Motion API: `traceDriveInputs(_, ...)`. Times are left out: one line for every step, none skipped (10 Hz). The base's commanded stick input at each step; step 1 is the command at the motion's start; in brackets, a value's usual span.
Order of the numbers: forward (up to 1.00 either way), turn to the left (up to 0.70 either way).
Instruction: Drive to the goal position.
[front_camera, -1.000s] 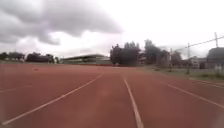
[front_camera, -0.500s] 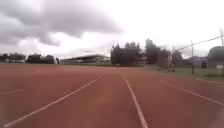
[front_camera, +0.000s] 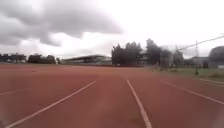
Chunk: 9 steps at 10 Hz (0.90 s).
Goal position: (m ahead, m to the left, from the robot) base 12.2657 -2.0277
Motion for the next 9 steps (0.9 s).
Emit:
traceDriveInputs(0.70,0.00)
traceDriveInputs(0.70,0.00)
traceDriveInputs(0.70,0.00)
traceDriveInputs(0.70,-0.12)
traceDriveInputs(0.70,-0.32)
traceDriveInputs(0.70,-0.35)
traceDriveInputs(0.70,-0.35)
traceDriveInputs(0.70,-0.35)
traceDriveInputs(0.70,-0.35)
